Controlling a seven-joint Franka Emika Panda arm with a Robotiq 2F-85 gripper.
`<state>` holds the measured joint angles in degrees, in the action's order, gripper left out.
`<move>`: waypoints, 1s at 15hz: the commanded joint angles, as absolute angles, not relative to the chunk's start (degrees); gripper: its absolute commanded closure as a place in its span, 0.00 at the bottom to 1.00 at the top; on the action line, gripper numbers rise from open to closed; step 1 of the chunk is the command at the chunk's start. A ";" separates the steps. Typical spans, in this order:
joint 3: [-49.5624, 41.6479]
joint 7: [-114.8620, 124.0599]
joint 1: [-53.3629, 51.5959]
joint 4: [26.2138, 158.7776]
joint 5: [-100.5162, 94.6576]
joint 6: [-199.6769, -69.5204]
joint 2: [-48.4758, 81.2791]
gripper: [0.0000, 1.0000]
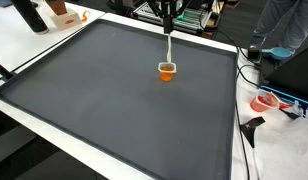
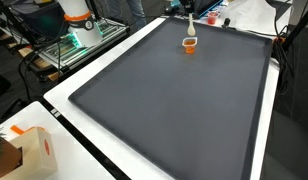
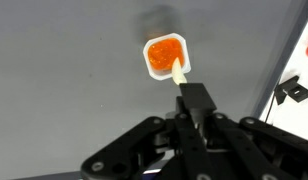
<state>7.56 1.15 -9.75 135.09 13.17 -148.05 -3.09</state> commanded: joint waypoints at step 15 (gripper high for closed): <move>6.06 -19.89 -8.86 141.31 40.20 -157.93 -1.03 0.97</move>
